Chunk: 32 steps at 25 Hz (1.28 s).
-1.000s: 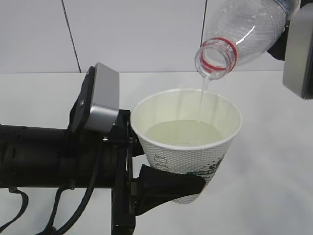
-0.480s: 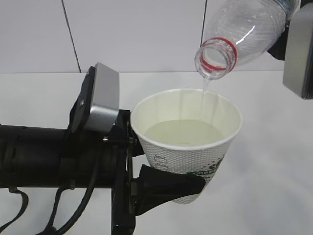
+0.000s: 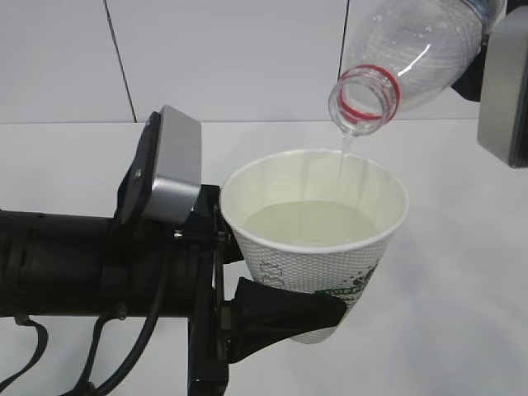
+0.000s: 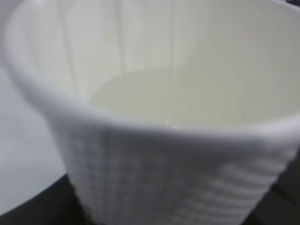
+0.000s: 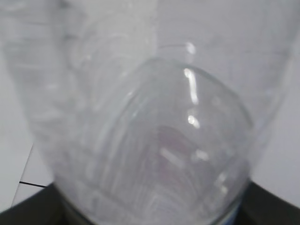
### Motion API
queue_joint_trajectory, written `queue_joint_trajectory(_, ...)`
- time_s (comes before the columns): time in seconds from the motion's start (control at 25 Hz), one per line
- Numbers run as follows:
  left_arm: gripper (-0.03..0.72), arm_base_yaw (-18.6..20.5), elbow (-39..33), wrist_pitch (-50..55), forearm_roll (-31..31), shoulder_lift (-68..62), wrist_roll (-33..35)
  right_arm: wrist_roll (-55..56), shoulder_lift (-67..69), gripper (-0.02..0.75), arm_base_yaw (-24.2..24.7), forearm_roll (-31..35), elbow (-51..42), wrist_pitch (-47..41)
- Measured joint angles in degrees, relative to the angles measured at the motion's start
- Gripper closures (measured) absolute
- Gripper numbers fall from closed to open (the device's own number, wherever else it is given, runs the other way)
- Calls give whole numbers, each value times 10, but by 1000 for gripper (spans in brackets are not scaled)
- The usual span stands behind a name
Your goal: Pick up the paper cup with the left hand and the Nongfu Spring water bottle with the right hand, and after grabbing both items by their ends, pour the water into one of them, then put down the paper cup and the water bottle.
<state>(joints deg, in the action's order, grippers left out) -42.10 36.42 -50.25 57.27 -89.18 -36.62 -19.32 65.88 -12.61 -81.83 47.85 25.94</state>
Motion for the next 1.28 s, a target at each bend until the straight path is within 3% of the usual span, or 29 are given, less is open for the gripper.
queue_joint_trajectory(1.28,223,0,0,0,1,0,0,-5,0,300,0,0,0,0)
